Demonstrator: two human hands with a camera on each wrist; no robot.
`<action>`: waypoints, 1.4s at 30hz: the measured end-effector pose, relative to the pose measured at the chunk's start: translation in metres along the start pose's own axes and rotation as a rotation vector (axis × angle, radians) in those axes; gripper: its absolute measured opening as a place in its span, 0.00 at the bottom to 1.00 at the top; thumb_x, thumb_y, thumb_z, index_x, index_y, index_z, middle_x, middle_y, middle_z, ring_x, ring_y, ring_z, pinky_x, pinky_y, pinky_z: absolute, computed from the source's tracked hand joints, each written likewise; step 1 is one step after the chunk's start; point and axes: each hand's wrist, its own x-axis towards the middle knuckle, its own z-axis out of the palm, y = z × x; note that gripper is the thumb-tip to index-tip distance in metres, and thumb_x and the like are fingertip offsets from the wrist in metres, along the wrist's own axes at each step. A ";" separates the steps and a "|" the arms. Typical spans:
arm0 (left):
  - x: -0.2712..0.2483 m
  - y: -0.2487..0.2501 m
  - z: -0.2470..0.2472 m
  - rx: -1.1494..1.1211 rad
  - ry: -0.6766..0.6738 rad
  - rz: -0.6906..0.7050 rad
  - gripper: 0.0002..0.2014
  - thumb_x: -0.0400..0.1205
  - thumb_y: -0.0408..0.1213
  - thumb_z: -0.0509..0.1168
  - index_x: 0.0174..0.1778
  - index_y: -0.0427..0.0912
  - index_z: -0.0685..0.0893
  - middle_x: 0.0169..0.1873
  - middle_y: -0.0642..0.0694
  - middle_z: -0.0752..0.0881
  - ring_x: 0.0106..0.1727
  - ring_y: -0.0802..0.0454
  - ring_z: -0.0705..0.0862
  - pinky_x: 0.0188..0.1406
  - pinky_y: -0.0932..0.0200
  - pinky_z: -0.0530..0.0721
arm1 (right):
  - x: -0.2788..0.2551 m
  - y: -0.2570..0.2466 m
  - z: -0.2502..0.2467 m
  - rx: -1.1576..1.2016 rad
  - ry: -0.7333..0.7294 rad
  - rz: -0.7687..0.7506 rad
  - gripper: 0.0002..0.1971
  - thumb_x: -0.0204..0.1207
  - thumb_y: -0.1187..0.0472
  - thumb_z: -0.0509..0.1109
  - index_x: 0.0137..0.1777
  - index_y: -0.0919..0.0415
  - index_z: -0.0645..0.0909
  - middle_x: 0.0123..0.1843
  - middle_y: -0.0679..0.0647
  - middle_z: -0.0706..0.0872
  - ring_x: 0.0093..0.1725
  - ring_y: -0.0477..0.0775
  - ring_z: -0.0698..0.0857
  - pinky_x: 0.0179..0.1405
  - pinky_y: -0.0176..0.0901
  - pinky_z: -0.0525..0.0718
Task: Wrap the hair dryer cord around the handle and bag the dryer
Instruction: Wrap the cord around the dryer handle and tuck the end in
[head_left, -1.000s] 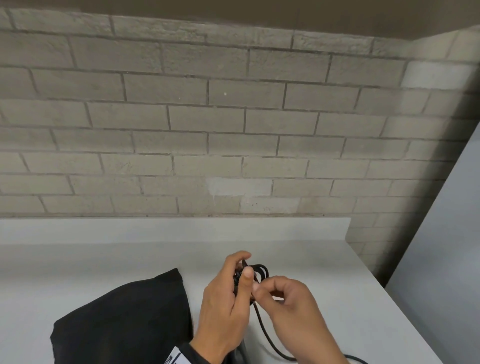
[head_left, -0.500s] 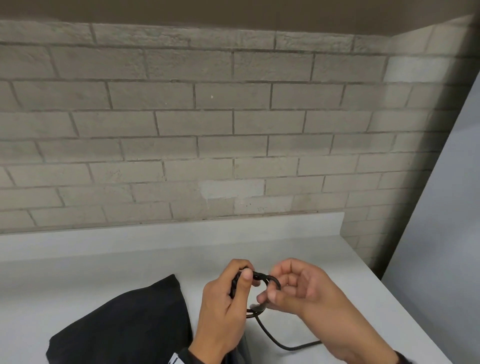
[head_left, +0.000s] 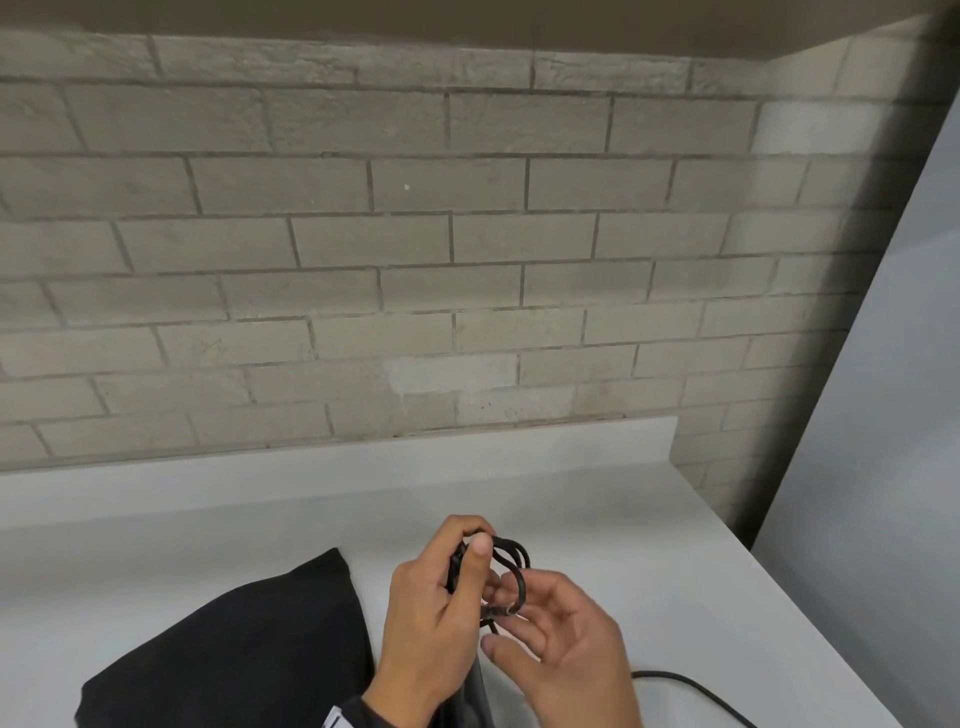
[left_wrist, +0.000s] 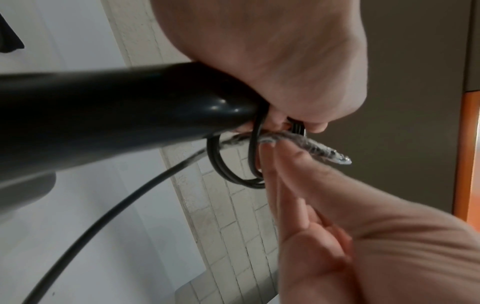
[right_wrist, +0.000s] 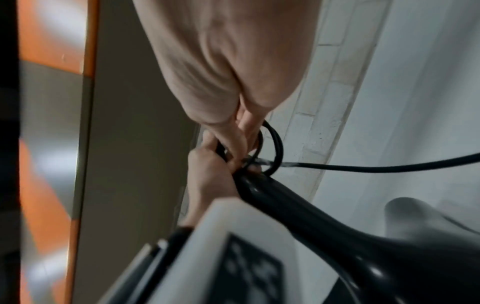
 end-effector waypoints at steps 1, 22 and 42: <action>0.000 0.000 0.001 0.012 0.000 0.002 0.13 0.81 0.61 0.57 0.45 0.60 0.82 0.25 0.47 0.86 0.29 0.54 0.87 0.30 0.69 0.81 | -0.002 0.006 0.002 -0.046 0.035 -0.046 0.21 0.61 0.89 0.74 0.44 0.63 0.88 0.42 0.61 0.92 0.46 0.60 0.93 0.45 0.36 0.88; 0.000 -0.004 -0.001 0.087 0.021 0.032 0.12 0.84 0.59 0.55 0.47 0.60 0.81 0.28 0.53 0.87 0.23 0.59 0.74 0.26 0.67 0.72 | 0.005 -0.058 -0.015 0.185 -0.058 0.113 0.07 0.82 0.73 0.61 0.55 0.72 0.80 0.30 0.62 0.83 0.32 0.59 0.86 0.39 0.49 0.90; 0.000 -0.012 -0.013 0.084 0.073 0.026 0.12 0.84 0.59 0.56 0.48 0.59 0.81 0.25 0.43 0.83 0.27 0.52 0.81 0.32 0.66 0.78 | -0.020 -0.004 -0.007 -0.143 -0.301 -0.101 0.23 0.65 0.47 0.83 0.61 0.46 0.87 0.64 0.50 0.88 0.67 0.52 0.85 0.66 0.45 0.83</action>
